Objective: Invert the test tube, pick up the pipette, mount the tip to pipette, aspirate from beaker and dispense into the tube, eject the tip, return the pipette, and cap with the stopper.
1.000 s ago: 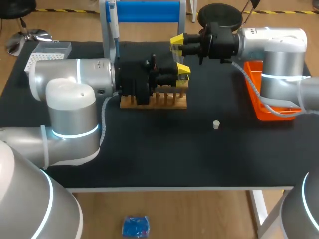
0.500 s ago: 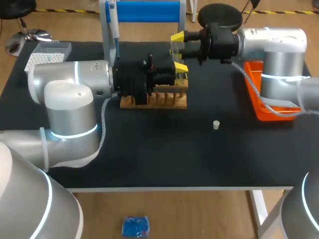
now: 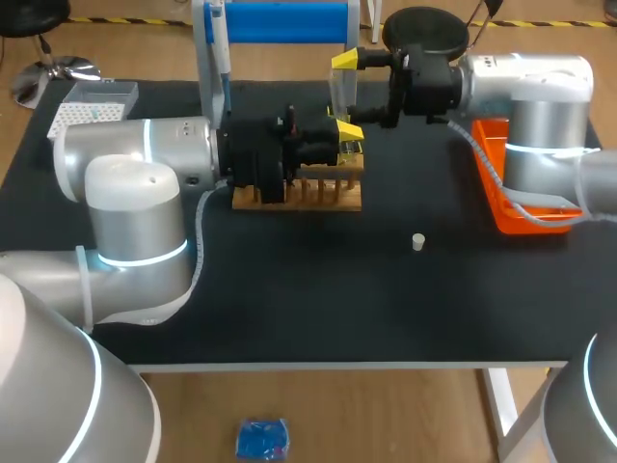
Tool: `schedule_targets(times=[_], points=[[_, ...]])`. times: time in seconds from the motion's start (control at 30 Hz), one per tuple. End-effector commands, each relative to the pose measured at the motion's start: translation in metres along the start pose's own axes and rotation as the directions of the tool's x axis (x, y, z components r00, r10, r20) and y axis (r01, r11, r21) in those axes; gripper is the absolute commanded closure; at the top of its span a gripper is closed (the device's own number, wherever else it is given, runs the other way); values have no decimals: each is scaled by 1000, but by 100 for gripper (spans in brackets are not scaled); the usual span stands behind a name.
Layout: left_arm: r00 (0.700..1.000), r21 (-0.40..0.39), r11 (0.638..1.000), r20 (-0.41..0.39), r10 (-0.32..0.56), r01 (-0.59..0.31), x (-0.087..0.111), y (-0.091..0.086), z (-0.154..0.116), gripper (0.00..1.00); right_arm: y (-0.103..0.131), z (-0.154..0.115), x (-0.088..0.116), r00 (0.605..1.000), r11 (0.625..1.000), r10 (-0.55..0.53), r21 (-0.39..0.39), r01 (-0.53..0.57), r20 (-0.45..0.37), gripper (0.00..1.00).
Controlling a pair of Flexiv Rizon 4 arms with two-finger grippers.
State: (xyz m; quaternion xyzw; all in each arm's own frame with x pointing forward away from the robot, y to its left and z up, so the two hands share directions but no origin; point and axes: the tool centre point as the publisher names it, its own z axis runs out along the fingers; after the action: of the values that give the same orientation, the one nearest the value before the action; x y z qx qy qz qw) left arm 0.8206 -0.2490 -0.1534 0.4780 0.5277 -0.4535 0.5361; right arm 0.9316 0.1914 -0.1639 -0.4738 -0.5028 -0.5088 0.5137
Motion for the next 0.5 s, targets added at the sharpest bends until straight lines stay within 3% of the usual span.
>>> schedule_targets(times=[0.03, 0.23, 0.5], points=[[1000, -2, 1000, 2, 2, -2, 0, 0, 1, 100, 0, 0, 0, 1000, 1000, -1, 0, 1, 0, 0], [1000, -2, 1000, 2, 2, -2, 0, 0, 1, 100, 0, 0, 0, 1000, 1000, -1, 0, 1, 0, 0], [1000, -2, 1000, 2, 2, -2, 0, 0, 1, 100, 1, -37, 7, 971, 970, -238, -52, 237, -30, 0]])
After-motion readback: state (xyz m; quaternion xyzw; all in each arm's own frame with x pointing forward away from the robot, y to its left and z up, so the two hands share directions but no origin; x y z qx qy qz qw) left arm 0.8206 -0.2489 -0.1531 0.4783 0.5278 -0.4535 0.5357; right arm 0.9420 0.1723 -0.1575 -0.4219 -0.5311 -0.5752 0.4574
